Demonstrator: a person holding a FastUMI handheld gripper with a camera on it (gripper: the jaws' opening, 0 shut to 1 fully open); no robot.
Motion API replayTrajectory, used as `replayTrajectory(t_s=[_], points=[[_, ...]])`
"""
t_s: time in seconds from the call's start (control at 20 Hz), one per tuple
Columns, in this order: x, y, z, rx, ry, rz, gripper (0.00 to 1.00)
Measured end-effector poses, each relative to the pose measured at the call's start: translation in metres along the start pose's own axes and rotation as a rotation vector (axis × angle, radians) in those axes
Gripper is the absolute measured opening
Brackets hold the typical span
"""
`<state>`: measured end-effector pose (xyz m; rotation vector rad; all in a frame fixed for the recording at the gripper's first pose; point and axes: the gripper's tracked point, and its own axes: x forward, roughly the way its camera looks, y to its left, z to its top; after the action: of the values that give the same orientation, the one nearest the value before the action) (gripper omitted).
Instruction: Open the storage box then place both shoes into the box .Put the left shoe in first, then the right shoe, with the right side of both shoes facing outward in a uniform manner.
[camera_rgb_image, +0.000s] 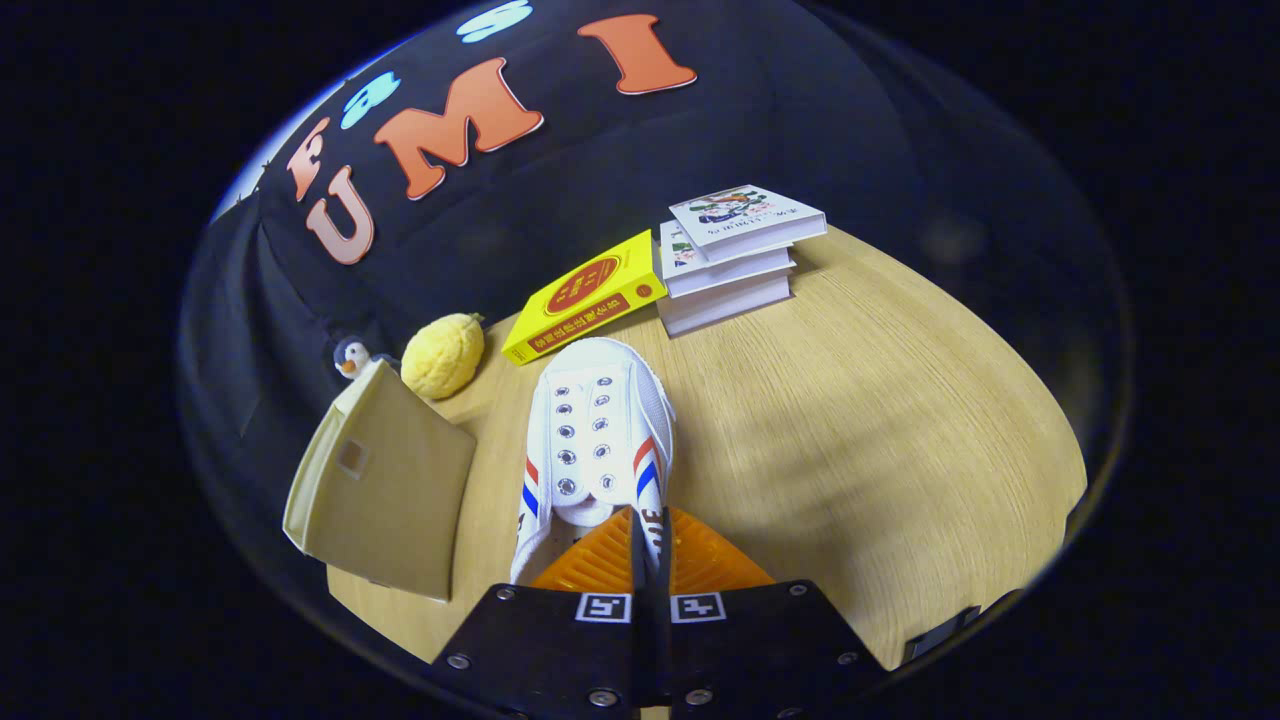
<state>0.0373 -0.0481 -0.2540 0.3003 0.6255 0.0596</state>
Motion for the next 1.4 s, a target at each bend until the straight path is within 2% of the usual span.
replayTrajectory(t_s=[0.15, 0.4, 0.8, 1.15, 1.4], points=[[-0.01, 0.029, 0.016, -0.029, -0.023, -0.015, 0.0], [-0.026, 0.108, 0.039, -0.037, -0.067, 0.018, 0.0], [-0.044, 0.219, 0.05, -0.061, -0.107, 0.013, 0.0], [-0.026, 0.289, 0.019, -0.097, -0.072, 0.002, 0.0], [-0.007, 0.306, -0.008, -0.139, -0.027, -0.054, 0.0]])
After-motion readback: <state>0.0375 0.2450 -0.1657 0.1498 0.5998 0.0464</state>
